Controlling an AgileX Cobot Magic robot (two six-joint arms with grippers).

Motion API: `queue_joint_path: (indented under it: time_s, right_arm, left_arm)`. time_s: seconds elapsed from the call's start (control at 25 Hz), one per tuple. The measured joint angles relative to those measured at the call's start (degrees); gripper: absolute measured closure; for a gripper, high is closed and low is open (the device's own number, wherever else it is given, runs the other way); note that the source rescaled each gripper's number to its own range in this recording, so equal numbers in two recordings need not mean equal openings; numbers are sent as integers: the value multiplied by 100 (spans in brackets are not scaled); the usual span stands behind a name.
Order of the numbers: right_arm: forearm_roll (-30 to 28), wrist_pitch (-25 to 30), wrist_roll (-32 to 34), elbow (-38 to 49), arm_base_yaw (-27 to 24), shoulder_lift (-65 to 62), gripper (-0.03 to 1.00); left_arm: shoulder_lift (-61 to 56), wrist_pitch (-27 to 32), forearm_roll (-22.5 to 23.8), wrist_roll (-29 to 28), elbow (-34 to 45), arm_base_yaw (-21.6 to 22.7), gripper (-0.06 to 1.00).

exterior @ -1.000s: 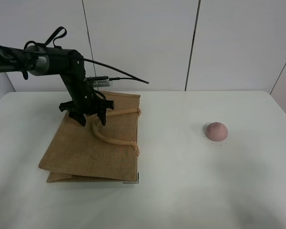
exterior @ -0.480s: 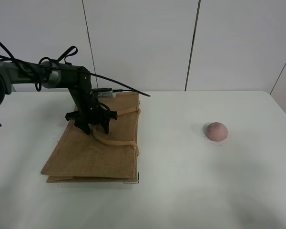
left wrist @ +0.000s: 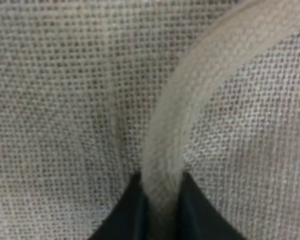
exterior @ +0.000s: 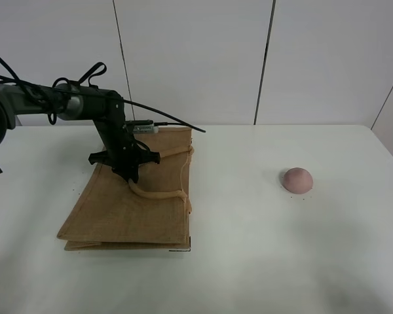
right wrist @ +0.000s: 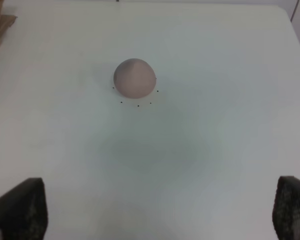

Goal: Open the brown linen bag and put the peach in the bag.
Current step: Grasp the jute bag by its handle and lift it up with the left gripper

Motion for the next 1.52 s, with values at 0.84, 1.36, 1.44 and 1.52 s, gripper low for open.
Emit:
queue_joint_path:
  time_s: [0.84, 1.36, 1.44, 1.52]
  right_arm:
    - [0, 0, 0, 0, 0, 0, -3]
    - [0, 0, 0, 0, 0, 0, -3]
    - [0, 0, 0, 0, 0, 0, -3]
    - [0, 0, 0, 0, 0, 0, -3]
  left_arm:
    - [-1138, 2298, 126, 410, -2288, -5, 94]
    - [-2573, 2313, -116, 723, -2300, -5, 94]
    - [-2704, 2313, -116, 735, -2300, -5, 94]
    - [-2798, 2313, -116, 739, -2300, -5, 94]
